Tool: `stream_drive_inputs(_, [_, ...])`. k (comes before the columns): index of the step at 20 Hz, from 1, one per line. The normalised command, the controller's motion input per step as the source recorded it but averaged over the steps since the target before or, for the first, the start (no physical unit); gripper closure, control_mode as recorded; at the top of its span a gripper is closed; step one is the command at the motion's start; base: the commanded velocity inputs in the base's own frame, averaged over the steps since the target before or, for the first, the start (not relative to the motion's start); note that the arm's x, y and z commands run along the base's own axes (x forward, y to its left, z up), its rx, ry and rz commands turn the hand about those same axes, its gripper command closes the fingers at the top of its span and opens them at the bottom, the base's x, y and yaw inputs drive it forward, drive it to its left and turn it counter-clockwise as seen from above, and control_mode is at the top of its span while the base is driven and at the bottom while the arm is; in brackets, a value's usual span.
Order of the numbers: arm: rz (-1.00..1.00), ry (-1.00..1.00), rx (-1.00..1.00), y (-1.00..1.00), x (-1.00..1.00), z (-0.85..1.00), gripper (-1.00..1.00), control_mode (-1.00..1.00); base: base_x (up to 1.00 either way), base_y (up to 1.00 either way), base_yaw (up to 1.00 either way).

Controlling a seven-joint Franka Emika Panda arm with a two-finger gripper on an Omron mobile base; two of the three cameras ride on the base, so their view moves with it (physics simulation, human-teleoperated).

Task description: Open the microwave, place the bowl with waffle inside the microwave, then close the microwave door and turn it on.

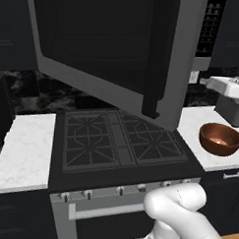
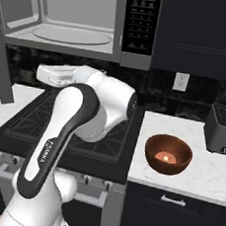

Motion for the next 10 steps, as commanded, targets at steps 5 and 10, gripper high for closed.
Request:
stream_drive_inputs(5, [0.21, 0.24, 0.0, 0.68, 0.9, 0.0, -1.0, -1.0, 0.0, 0.0, 0.0])
stream_drive_inputs(10, [0.21, 0.11, -0.07, 0.94, 0.24, 0.0, -1.0, -1.0, 0.0, 0.0, 0.0])
